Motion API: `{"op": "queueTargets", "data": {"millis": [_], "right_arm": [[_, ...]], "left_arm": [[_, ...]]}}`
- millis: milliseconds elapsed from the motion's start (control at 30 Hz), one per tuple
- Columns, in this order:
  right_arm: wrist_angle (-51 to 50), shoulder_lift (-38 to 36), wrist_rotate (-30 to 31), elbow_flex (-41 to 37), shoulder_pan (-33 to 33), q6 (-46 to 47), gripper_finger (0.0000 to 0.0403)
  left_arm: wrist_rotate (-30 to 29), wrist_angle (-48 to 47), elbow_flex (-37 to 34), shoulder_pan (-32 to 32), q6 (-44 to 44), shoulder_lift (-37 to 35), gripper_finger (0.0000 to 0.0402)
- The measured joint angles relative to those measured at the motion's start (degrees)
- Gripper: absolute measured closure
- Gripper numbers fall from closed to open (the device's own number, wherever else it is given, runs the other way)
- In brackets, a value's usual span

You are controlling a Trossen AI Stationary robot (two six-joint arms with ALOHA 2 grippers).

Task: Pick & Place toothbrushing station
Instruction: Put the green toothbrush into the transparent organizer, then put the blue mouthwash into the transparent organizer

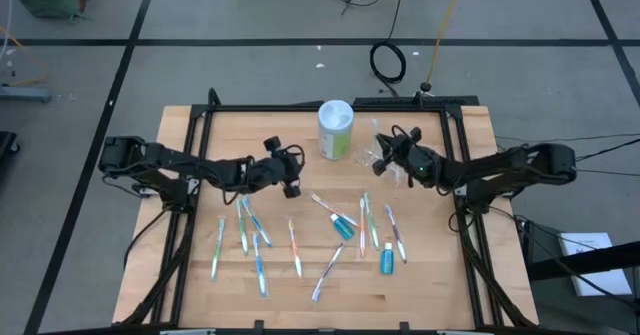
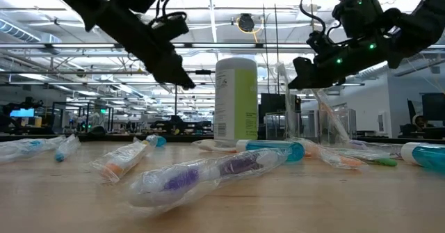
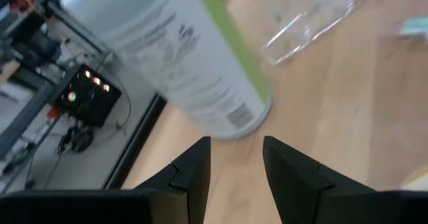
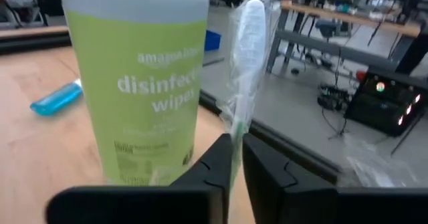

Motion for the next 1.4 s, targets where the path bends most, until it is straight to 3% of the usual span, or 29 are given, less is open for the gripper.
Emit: {"op": "queueTargets", "data": {"millis": [167, 300, 400, 567, 733, 1033, 1400], "right_arm": [[-6.6, -3.7, -0.3, 0.0, 0.0, 3.2, 0.0320], [-8.1, -4.8, -5.7, 0.0, 0.0, 4.9, 0.0290], [-8.2, -4.8, -6.1, 0.0, 0.0, 5.0, 0.0273], [-8.1, -4.8, -5.8, 0.0, 0.0, 5.0, 0.0255], [-7.7, -4.8, -5.8, 0.0, 0.0, 5.0, 0.0248], [-7.1, -4.8, -5.8, 0.0, 0.0, 6.1, 0.0248], [-4.6, -4.8, -6.0, 0.0, 0.0, 6.1, 0.0248]], "left_arm": [[0.0, -3.8, 0.0, 4.2, -3.3, 0.0, 0.0258], [0.0, -8.6, 0.0, 8.8, -7.0, 0.0, 0.0258], [0.6, -14.1, 0.0, 13.1, -17.4, 0.0, 0.0258], [7.0, -24.0, 0.0, 21.0, -36.2, 0.0, 0.0258], [9.5, -26.0, -0.2, 25.9, -40.6, 0.0, 0.0259], [16.4, -25.1, -0.2, 29.3, -59.0, 0.4, 0.0259], [14.4, -22.1, -0.2, 29.0, -68.6, 1.6, 0.0259]]}}
